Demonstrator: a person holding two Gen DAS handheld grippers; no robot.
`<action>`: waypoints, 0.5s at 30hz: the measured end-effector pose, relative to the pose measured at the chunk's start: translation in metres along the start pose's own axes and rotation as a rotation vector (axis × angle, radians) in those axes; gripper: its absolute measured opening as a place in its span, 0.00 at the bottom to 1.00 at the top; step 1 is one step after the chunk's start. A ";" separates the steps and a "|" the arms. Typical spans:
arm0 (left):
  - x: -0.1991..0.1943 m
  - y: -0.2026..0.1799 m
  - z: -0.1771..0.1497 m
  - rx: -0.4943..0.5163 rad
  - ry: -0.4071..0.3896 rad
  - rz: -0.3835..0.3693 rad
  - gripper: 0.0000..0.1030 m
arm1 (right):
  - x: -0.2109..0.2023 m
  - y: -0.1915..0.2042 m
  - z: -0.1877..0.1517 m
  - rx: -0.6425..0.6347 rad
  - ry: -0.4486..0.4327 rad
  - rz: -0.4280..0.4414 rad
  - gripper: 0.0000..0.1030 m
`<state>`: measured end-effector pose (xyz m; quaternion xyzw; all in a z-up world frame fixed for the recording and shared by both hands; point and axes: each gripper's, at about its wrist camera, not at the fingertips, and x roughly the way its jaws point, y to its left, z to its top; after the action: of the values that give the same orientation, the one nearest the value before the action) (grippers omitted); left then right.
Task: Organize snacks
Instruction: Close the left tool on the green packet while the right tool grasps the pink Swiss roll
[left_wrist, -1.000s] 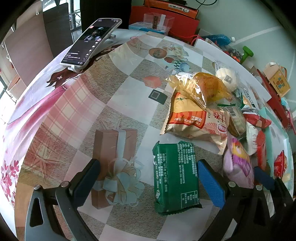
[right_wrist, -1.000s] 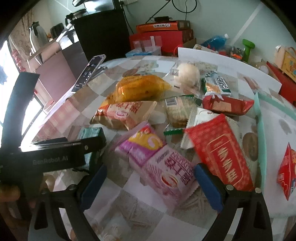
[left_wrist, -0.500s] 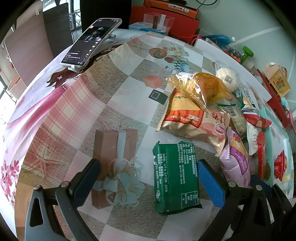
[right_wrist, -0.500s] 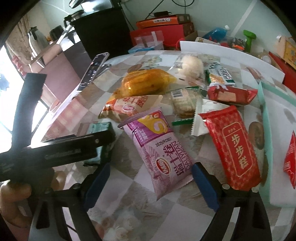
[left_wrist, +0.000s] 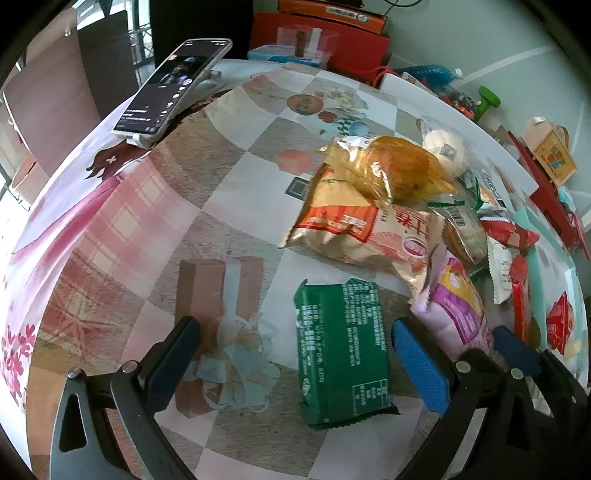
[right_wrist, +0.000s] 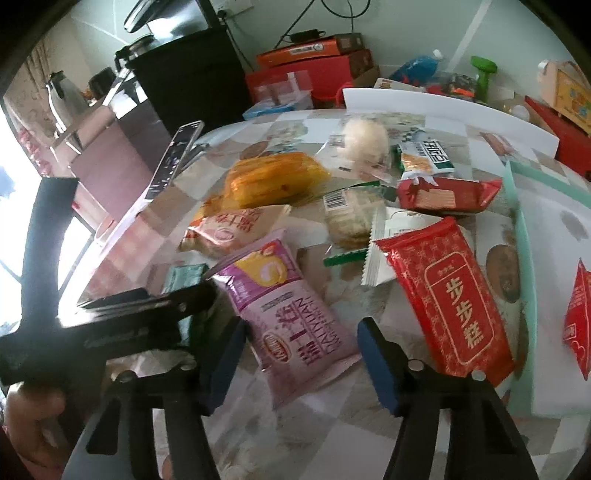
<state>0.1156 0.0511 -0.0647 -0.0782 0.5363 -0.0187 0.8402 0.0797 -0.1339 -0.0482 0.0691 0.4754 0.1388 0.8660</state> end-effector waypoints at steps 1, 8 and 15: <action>0.000 -0.002 0.000 0.008 0.000 -0.002 0.99 | 0.001 0.000 0.001 -0.002 -0.002 0.001 0.62; 0.001 -0.006 0.002 0.034 -0.009 0.049 0.89 | 0.011 0.005 0.006 -0.029 -0.005 -0.003 0.60; -0.002 -0.010 0.002 0.066 -0.026 0.054 0.69 | 0.021 0.006 0.005 -0.038 0.010 -0.041 0.60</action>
<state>0.1170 0.0414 -0.0609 -0.0365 0.5266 -0.0127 0.8493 0.0933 -0.1213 -0.0606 0.0421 0.4781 0.1305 0.8676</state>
